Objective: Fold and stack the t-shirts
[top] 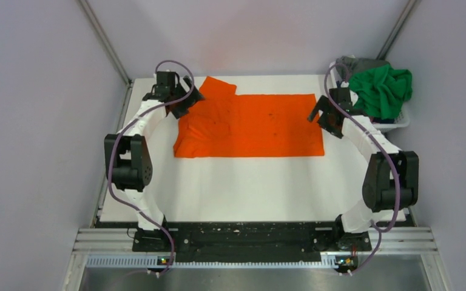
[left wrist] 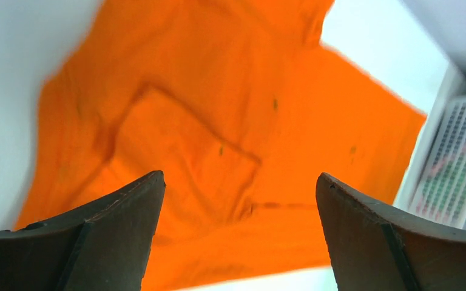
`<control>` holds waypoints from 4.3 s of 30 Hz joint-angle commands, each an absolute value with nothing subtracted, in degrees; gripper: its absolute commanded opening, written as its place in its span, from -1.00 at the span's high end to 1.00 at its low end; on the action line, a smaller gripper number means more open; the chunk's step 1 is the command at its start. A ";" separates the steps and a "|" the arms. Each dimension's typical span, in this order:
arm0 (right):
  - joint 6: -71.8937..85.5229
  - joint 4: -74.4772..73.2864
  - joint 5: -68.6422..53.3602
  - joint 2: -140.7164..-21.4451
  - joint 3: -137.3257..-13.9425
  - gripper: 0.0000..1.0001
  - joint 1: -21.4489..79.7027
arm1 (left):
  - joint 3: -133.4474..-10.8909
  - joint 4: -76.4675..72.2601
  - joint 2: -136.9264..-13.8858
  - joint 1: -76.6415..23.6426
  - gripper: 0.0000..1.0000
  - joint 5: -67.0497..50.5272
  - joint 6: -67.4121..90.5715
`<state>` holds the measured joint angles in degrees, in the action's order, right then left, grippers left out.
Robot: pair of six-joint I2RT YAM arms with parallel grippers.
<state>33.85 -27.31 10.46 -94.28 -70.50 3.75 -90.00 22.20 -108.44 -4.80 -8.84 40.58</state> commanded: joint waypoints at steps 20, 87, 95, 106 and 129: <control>31.42 -11.06 1.24 -90.39 -44.79 -0.97 13.86 | -52.06 14.26 -98.99 -8.02 -0.98 -11.87 43.55; 33.98 -23.34 21.57 -69.21 -47.20 -0.96 21.32 | -118.02 47.40 -134.59 -8.68 -0.64 3.26 22.65; 34.01 -23.37 23.00 -69.84 -46.25 -0.92 21.30 | -115.93 47.11 -134.82 -10.28 -0.21 3.32 22.46; 34.07 -23.51 26.40 -70.68 -47.13 -0.92 20.94 | -116.49 48.27 -136.19 -11.58 0.65 6.51 22.33; 28.28 -23.70 25.45 -110.00 -75.43 -0.26 11.22 | -104.47 36.11 -122.02 -13.59 1.00 3.28 21.95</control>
<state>30.48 -22.96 24.73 -106.28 -71.24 11.44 -109.21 41.63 -130.06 -12.75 4.21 21.02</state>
